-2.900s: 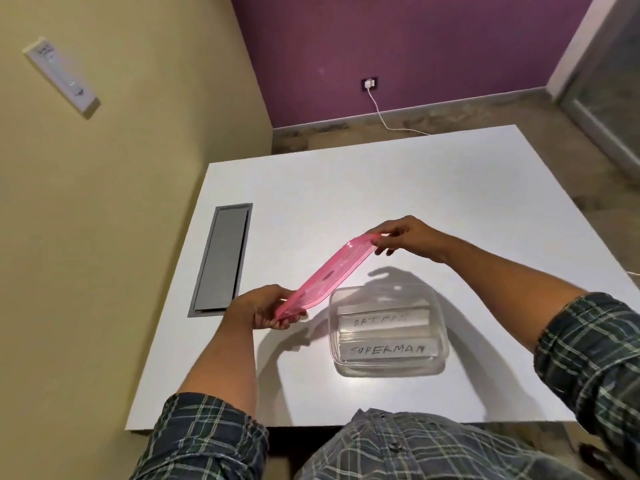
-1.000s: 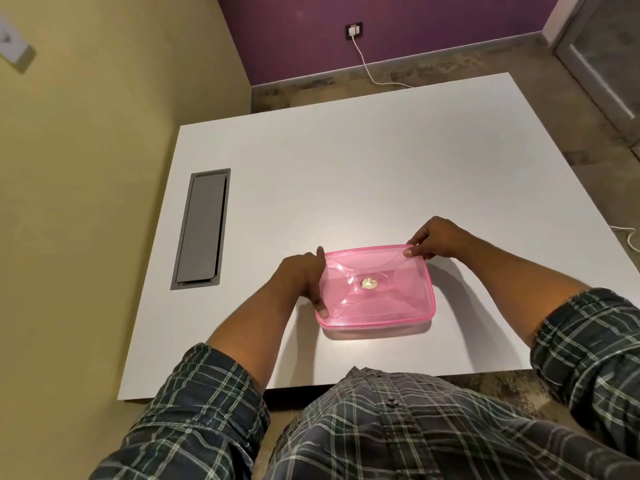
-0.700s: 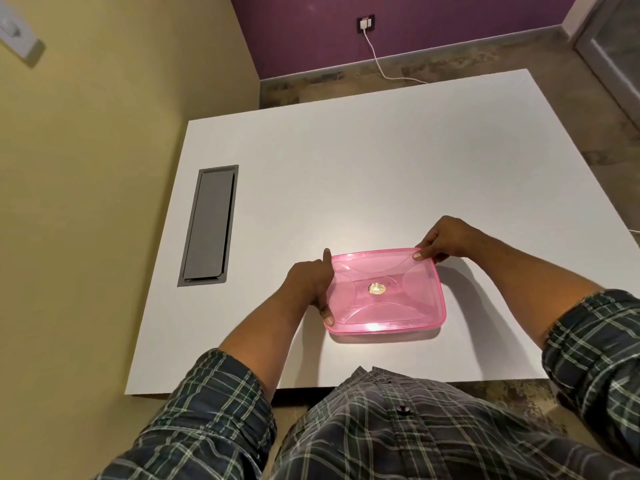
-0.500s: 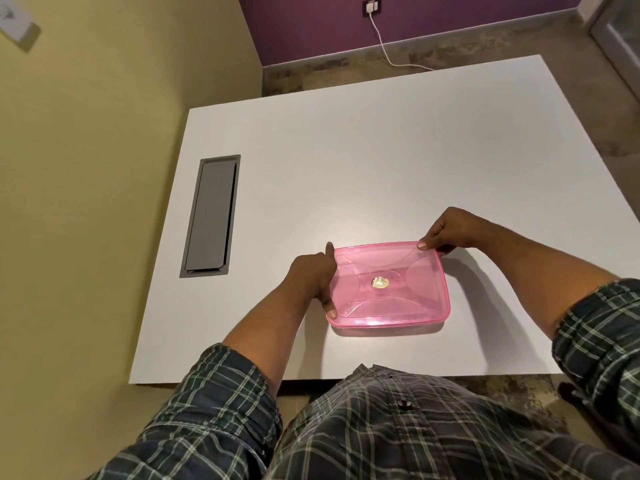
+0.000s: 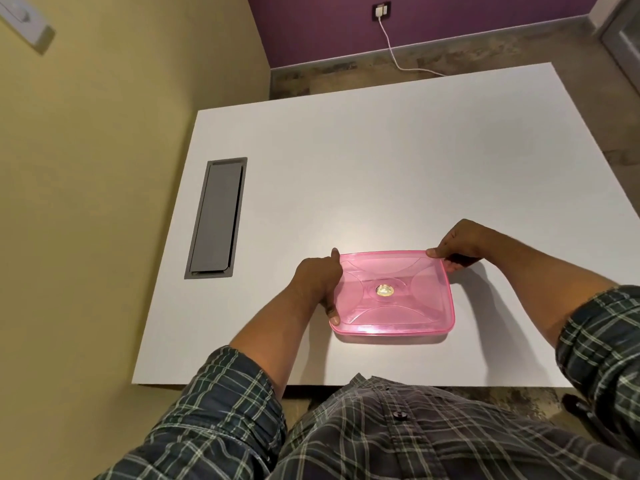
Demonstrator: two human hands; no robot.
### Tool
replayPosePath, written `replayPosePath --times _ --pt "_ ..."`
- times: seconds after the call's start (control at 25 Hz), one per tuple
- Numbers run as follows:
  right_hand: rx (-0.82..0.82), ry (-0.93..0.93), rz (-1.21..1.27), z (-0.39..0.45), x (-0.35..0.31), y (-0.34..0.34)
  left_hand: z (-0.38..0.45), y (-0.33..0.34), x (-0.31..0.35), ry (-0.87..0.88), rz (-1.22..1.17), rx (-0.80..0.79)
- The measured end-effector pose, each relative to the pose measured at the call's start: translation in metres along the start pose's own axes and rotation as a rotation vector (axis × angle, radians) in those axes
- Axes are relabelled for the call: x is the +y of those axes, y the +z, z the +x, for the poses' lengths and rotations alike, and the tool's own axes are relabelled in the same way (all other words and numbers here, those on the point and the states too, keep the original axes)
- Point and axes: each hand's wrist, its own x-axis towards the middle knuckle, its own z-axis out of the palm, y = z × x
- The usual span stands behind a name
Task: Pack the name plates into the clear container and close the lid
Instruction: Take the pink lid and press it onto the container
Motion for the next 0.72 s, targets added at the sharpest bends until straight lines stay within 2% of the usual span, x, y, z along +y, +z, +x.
replayPosePath --times 0.12,0.2,0.28,0.4,0.6,0.72 --pt "0.01 -0.021 -0.075 -0.001 -0.005 0.002 0.002 -0.008 -0.004 -0.015 -0.13 -0.029" --pt "0.034 -0.043 -0.093 -0.003 -0.004 0.002 0.009 -0.016 -0.012 -0.035 -0.352 -0.039" --pt "0.06 -0.062 -0.093 -0.004 -0.001 0.004 0.013 -0.016 -0.018 -0.112 -0.628 0.065" --pt "0.089 -0.074 -0.09 -0.005 0.003 0.007 0.015 -0.007 -0.017 -0.323 -0.972 0.229" --pt "0.135 -0.09 -0.056 -0.008 0.008 0.012 0.025 0.0 -0.019 -0.56 -1.283 0.148" --pt "0.145 -0.095 -0.02 -0.009 0.012 0.014 0.031 0.002 -0.021 -0.644 -1.486 0.081"
